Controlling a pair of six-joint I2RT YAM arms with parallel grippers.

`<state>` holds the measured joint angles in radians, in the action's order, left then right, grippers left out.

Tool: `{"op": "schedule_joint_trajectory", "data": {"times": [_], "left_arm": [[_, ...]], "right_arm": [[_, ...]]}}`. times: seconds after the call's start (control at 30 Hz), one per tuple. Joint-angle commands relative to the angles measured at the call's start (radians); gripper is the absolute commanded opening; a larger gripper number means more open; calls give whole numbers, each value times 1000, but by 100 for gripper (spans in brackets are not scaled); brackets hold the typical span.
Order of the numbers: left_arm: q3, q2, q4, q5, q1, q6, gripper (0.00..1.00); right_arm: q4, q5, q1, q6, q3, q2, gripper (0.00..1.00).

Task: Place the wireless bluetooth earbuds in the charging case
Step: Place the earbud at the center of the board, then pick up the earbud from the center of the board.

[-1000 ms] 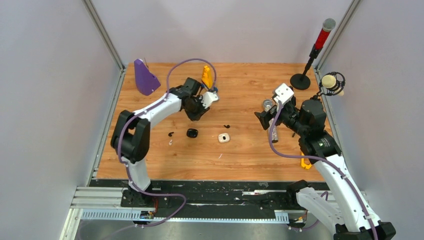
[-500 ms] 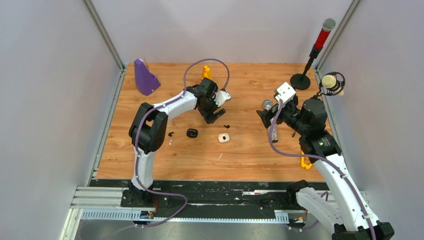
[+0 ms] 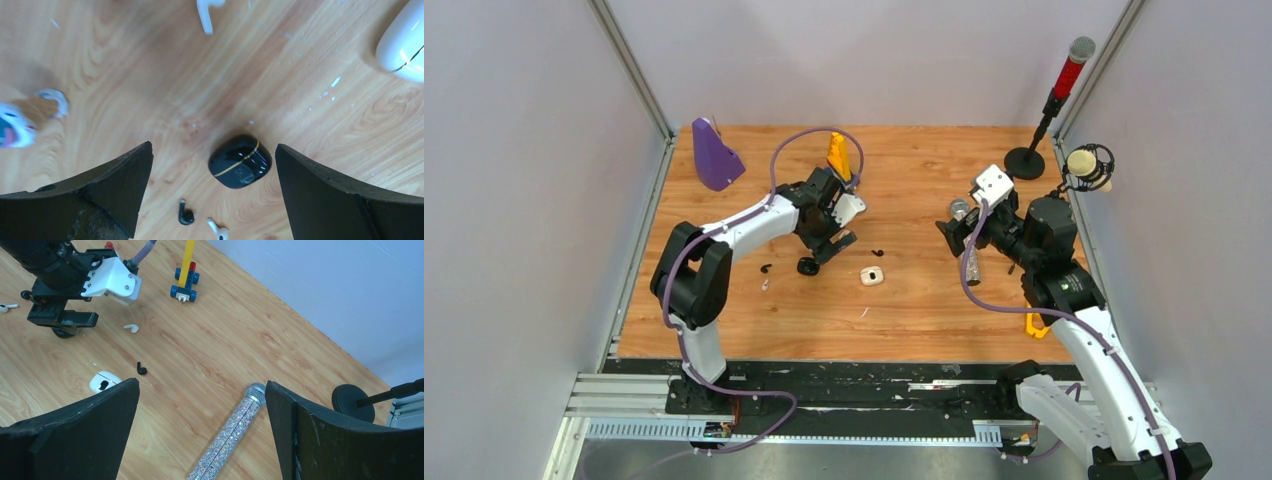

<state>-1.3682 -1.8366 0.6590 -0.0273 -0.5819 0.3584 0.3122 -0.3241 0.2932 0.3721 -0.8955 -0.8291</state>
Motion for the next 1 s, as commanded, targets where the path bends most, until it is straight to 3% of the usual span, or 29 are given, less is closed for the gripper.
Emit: {"op": "schedule_joint_trajectory", "data": {"times": [0.0,0.27,0.47,0.7,0.97], "left_arm": [[22,-10,42,22,15,-71,100],[109,162,36,-93,187,2,100],[201,218,21,-37,292,36,98],[256,134,-26,-23,324,32,72],[273,100,-40,-28,339,24,56]], "right_arm": [[-48,-14,-1,9,13,6,100],[-48,-39,-1,8,20,10,100],[-48,-41,7,14,20,9,100],[-48,-42,11,10,21,20,100],[-48,-46,12,6,21,32,100]]}}
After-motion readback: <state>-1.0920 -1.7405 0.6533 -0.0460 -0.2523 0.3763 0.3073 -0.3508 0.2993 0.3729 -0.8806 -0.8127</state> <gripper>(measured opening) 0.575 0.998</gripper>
